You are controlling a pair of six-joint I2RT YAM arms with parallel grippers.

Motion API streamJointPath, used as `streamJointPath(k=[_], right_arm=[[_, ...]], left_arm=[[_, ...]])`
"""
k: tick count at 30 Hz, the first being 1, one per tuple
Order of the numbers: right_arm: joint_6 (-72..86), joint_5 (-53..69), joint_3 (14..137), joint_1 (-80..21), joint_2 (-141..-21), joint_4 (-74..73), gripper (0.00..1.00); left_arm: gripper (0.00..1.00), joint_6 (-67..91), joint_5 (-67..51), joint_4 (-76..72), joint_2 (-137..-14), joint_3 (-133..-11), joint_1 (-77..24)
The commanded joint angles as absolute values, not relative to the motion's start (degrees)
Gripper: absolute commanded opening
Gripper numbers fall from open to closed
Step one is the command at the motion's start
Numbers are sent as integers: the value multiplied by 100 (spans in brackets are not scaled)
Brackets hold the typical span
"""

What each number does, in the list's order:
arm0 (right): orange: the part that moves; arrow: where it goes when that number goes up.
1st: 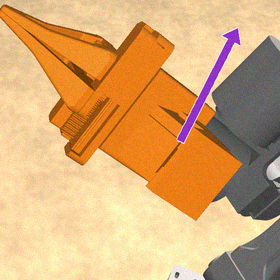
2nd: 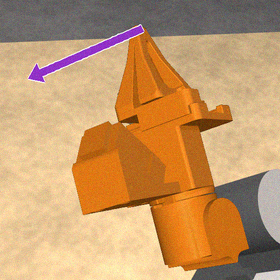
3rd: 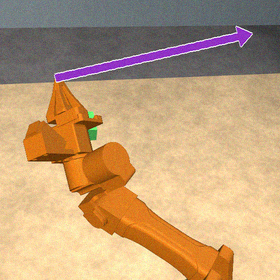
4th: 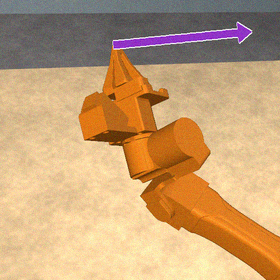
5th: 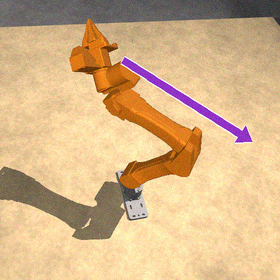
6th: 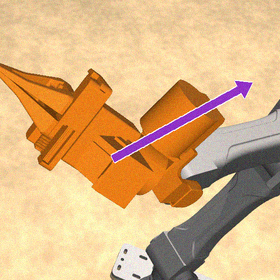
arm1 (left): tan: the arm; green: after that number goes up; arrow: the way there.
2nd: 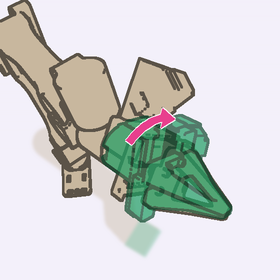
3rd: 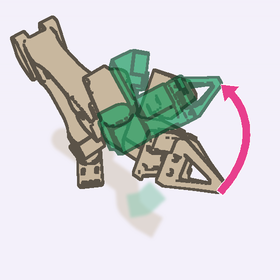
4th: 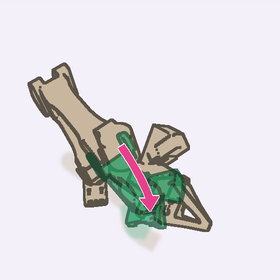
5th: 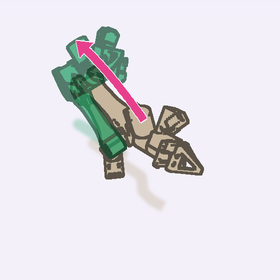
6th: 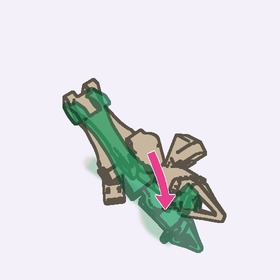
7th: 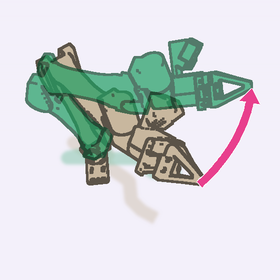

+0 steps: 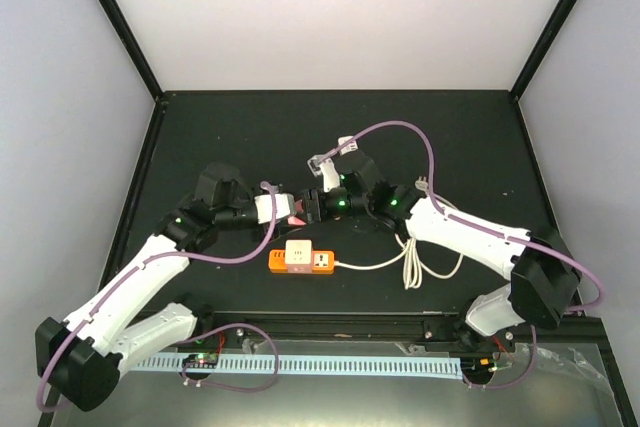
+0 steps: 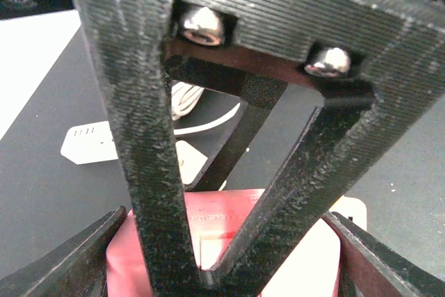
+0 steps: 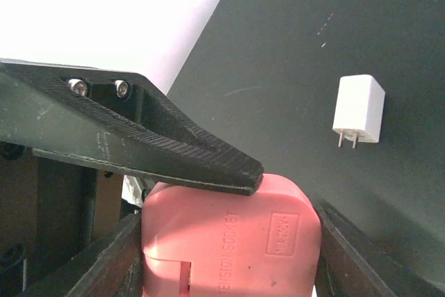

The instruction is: Insert the plug

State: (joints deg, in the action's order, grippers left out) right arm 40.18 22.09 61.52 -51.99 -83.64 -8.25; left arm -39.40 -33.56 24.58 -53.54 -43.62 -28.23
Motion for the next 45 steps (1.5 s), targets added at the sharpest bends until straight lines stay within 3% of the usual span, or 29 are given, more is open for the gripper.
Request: streamJointPath(k=[1, 3, 6, 13, 20, 24, 33, 37, 38, 39, 40, 41, 42, 45], right_arm=[[4182, 2818, 6246, -5214, -8497, -548, 49], [4160, 2948, 6311, -5203, -8529, -618, 66], [4097, 3526, 6302, -5138, -8543, -517, 81], [4657, 4712, 5578, -4805, -8212, 558, 83], [5200, 5385, 4600, -4706, -7192, 2308, 67], [5168, 5352, 4400, -4703, -6780, 2404, 51], [5536, 5240, 4199, -4709, -6691, 2978, 33], [5625, 5041, 4132, -4705, -6634, 3145, 15], [5613, 4999, 4123, -4706, -6633, 3132, 7], [5582, 4944, 4124, -4707, -6618, 3083, 2], [5489, 4871, 4134, -4708, -6595, 2938, 2], [5301, 4775, 4171, -4705, -6550, 2694, 1], [5041, 4613, 4226, -4710, -6449, 2333, 1], [3962, 3771, 4392, -4714, -6112, 988, 1]], left_arm=[[34, -3999, -3592, 2156, -5132, -4258, -2834], [30, -3999, -3707, 2084, -5100, -4215, -2837], [5, -3945, -3778, 2009, -5068, -4251, -2839], [2, -3855, -4471, 1764, -4965, -4509, -2829], [2, -3990, -5397, 1556, -4592, -4477, -2803], [2, -4226, -5671, 1691, -4599, -4488, -2795], [2, -4685, -5996, 2251, -4553, -4561, -2793], [3, -4755, -6046, 2354, -4555, -4534, -2794], [7, -4724, -6047, 2358, -4565, -4523, -2793], [23, -4670, -6042, 2383, -4581, -4524, -2794], [61, -4575, -5996, 2433, -4612, -4541, -2788], [81, -4453, -5923, 2483, -4640, -4568, -2790], [93, -4285, -5815, 2513, -4679, -4607, -2794], [99, -4018, -5646, 2954, -4859, -4848, -2696]])
